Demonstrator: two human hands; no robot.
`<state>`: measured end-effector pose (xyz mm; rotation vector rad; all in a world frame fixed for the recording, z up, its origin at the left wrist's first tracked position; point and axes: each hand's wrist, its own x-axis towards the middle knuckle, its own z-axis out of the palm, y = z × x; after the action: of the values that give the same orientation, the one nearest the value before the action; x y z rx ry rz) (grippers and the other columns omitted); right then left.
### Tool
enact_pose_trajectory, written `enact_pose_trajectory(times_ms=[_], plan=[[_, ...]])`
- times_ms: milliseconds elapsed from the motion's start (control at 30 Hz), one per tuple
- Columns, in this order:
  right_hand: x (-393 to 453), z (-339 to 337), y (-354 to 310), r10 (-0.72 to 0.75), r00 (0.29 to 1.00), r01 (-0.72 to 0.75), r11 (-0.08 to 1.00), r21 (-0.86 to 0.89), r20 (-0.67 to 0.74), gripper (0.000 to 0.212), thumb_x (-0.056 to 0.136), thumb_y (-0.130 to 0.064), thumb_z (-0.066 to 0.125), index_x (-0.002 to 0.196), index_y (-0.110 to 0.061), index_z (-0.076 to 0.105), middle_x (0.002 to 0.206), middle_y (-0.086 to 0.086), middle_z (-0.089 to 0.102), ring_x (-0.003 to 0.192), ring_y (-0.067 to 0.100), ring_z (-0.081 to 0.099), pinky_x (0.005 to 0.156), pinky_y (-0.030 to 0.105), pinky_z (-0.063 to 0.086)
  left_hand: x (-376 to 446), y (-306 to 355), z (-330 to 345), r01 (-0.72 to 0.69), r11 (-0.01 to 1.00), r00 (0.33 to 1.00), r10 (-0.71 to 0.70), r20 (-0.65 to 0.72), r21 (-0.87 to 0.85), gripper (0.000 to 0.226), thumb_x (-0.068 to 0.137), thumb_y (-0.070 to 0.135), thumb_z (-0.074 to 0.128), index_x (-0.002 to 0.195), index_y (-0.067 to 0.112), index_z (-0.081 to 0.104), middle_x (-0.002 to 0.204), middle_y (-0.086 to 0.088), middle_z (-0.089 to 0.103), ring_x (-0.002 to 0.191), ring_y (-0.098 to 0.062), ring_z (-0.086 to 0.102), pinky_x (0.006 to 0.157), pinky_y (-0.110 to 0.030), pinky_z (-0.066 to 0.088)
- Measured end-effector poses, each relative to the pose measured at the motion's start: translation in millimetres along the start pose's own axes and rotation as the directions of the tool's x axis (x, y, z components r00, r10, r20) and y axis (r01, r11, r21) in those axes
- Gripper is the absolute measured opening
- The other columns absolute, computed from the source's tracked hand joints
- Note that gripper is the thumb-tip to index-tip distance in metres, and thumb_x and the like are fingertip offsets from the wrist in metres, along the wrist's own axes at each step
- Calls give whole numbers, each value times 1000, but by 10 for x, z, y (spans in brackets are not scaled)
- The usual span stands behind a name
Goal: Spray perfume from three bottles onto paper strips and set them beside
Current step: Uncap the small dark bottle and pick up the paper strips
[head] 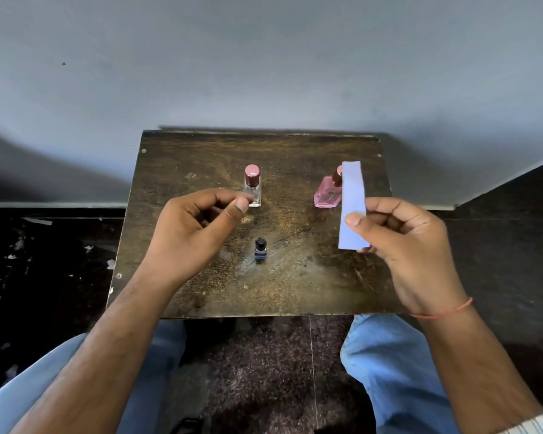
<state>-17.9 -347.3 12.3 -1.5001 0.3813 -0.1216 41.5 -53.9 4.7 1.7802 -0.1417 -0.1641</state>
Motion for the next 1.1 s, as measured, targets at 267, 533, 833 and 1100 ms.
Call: enact_pose_trajectory(times_ms=[267, 533, 833, 1100], plan=[[-240, 468, -75, 31, 970, -33, 999, 5, 242, 19, 73, -18, 96, 88, -23, 85, 76, 6, 81, 62, 11, 71, 52, 24, 58, -44, 123, 78, -23, 987, 978, 55, 203, -159, 25, 92, 43, 83, 116, 33, 85, 102, -20, 83, 92, -69, 66, 85, -78, 55], [-323, 639, -63, 78, 952, -72, 997, -31, 296, 13, 77, -24, 94, 86, -23, 84, 72, 10, 79, 53, 19, 68, 53, 28, 57, -12, 93, 52, -15, 979, 975, 59, 212, -204, 23, 96, 42, 81, 107, 23, 88, 103, -32, 78, 90, -34, 63, 76, -62, 54], [-299, 686, -85, 60, 944, -59, 998, -13, 323, 16, 75, -32, 91, 85, -21, 85, 71, -2, 73, 61, 9, 65, 54, 27, 58, 18, 87, 11, -49, 976, 977, 91, 195, -211, 15, 99, 30, 77, 107, 22, 87, 97, -40, 73, 76, -36, 56, 62, -61, 47], [-267, 713, -89, 57, 929, -72, 997, 28, 366, 17, 81, -30, 91, 87, -16, 84, 74, 11, 77, 60, 25, 64, 56, 32, 56, 0, 89, 6, -88, 981, 970, 124, 209, -176, 16, 97, 26, 78, 110, 29, 86, 102, -9, 84, 76, -68, 63, 63, -74, 51]])
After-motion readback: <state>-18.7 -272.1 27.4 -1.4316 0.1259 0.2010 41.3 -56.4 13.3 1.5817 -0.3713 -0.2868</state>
